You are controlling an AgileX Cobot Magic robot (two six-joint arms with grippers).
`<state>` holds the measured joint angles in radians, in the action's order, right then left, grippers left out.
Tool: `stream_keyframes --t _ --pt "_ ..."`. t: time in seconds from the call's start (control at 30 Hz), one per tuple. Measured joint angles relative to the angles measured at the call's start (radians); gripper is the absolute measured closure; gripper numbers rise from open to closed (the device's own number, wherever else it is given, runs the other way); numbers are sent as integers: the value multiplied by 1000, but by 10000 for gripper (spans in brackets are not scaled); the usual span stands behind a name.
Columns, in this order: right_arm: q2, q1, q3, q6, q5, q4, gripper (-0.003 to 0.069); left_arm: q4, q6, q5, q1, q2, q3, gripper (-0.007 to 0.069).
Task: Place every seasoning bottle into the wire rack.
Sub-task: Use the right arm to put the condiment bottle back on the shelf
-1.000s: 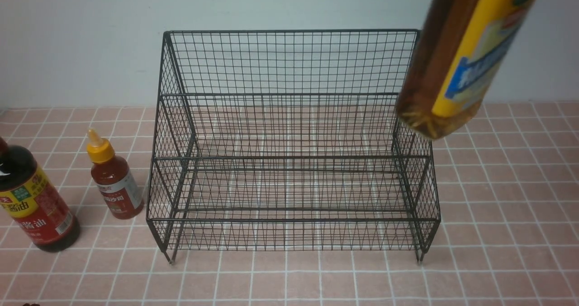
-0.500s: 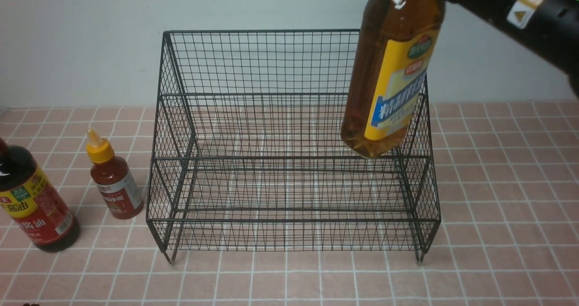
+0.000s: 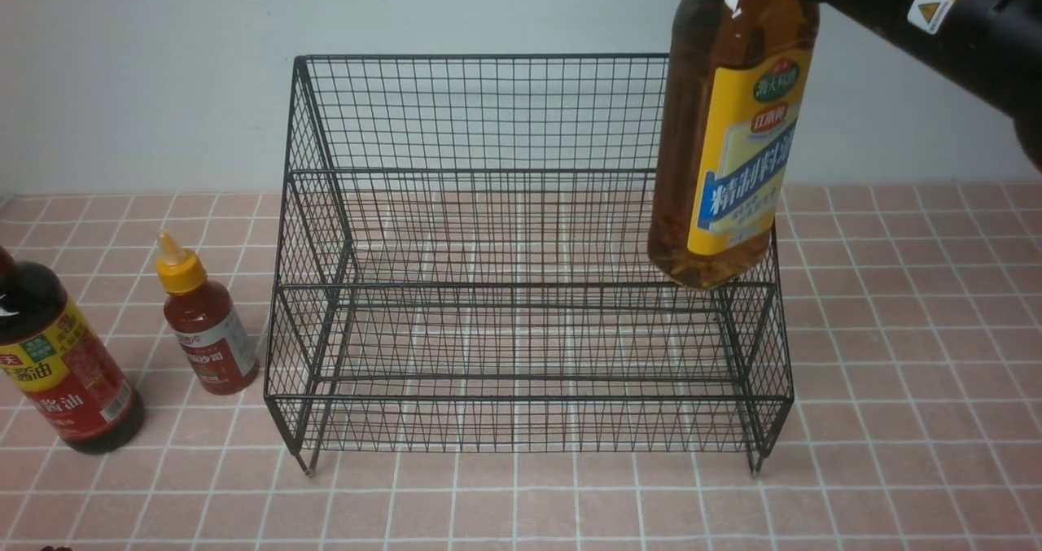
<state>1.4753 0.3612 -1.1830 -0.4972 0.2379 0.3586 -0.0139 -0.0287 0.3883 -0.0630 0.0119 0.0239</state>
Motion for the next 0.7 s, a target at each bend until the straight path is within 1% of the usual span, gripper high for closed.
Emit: stream_keyframes --t 0.1,0.23,0.27,0.3,0.43,0.57,0.7 --pt "-1 0 -1 -5 -9 -41 346 0 0 0 0 0 0 631" --pt "0 -1 1 12 -12 -179 346 0 0 0 0 0 0 631" --pt "4 -1 3 29 -10 -257 346 0 0 0 0 0 0 631" --pt "8 -1 5 42 -7 -306 346 0 0 0 0 0 0 631" --pt "19 0 17 136 43 -463 346 0 0 0 0 0 0 631" --pt "19 0 21 173 88 -505 346 0 0 0 0 0 0 631" --pt "19 0 7 178 155 -537 346 0 0 0 0 0 0 631"
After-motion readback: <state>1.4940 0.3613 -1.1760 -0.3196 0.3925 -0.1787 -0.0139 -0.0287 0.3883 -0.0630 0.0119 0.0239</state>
